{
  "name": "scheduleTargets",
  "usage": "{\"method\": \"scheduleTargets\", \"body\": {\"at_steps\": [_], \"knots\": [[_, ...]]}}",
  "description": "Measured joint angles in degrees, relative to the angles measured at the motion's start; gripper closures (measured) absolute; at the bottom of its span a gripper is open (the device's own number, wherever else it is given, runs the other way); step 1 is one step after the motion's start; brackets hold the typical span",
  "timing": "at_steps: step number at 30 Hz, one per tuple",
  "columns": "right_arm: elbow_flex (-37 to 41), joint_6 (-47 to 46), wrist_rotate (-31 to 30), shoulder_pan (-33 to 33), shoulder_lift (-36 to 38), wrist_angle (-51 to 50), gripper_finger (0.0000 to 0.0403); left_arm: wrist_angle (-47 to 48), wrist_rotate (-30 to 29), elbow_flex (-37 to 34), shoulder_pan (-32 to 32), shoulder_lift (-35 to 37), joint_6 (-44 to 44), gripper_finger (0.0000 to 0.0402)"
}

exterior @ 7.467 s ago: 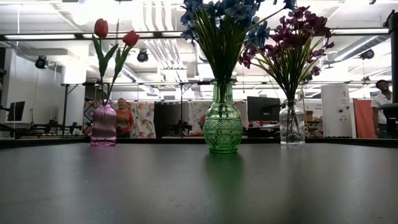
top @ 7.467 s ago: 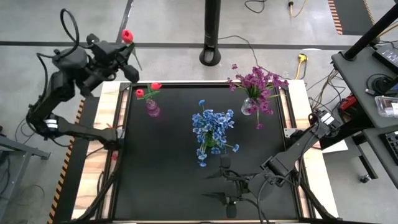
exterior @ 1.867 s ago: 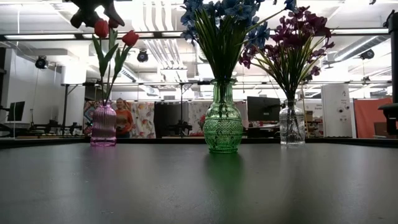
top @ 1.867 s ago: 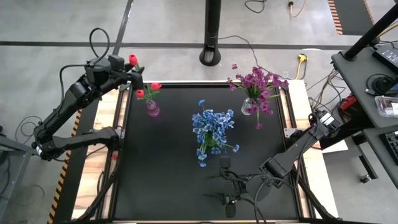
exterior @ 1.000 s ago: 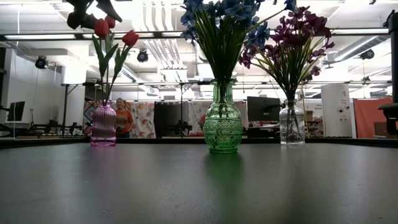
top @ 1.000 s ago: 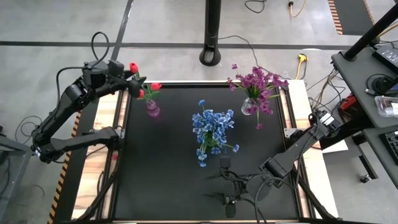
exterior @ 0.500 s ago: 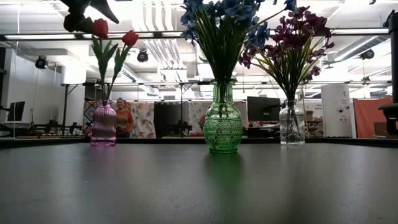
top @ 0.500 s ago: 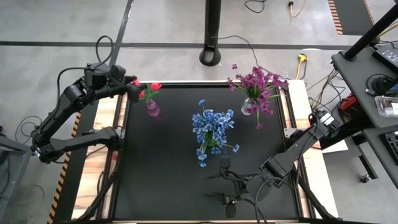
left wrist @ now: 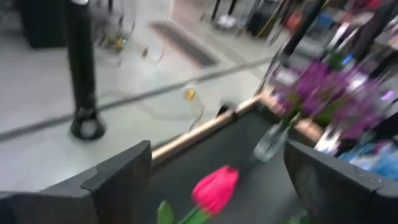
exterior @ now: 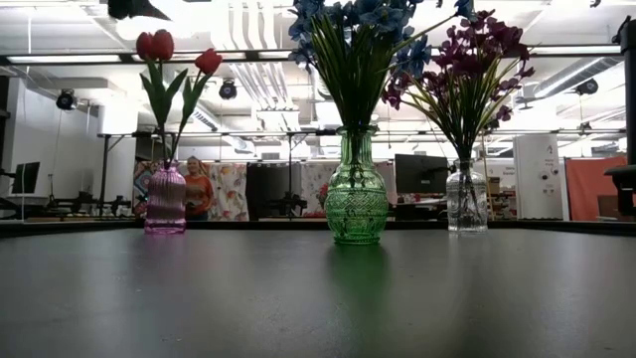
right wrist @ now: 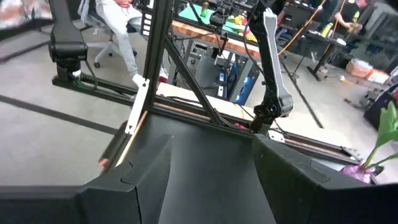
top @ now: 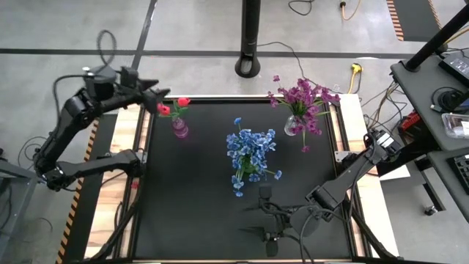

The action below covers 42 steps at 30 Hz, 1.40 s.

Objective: Sort flowers into vase by color
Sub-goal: Return to Home Position

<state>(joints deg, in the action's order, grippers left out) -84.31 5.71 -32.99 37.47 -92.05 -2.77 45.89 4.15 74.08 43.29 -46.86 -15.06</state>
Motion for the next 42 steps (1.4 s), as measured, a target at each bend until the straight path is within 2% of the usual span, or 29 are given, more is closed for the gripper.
{"method": "scheduleTargets", "body": {"at_steps": [8,11,15,20,24,28,32,37,39,42], "knots": [[0.0,6.5,0.0,0.9,2.3,-1.5,0.0186,-1.1,11.5,12.3,-1.5,1.6,-1.7,0.0055],[0.0,6.5,0.4,1.3,5.3,-5.1,0.0186,-1.3,12.1,13.2,-4.3,4.9,-4.2,0.0055],[0.0,4.2,0.6,2.1,10.4,-13.5,0.0186,-3.7,14.6,11.2,-7.2,10.0,-6.3,0.0055],[0.0,-1.3,5.0,2.4,17.2,-25.0,0.0186,-17.4,23.3,5.1,-7.3,13.7,-9.5,0.0055],[0.6,-4.9,5.0,2.4,21.5,-28.5,0.0186,-26.4,24.8,1.9,-7.3,12.0,-10.0,0.0055],[1.9,-5.7,4.9,2.4,24.2,-28.8,0.0186,-31.0,27.7,-0.8,-7.6,7.3,-10.0,0.0056],[3.8,-5.7,4.9,2.4,25.7,-28.9,0.0186,-33.7,28.0,-3.3,-11.1,4.0,-9.5,0.0060],[6.9,-6.6,4.9,2.4,26.9,-28.8,0.0186,-37.7,27.4,-4.1,-20.3,2.6,-8.5,0.0061],[7.9,-7.1,4.9,2.4,27.1,-28.9,0.0186,-38.2,24.1,-4.0,-26.3,2.5,-6.8,0.0061],[8.9,-7.3,4.9,2.4,27.4,-28.8,0.0186,-38.0,14.7,-4.5,-37.6,1.8,-2.6,0.0061]]}}
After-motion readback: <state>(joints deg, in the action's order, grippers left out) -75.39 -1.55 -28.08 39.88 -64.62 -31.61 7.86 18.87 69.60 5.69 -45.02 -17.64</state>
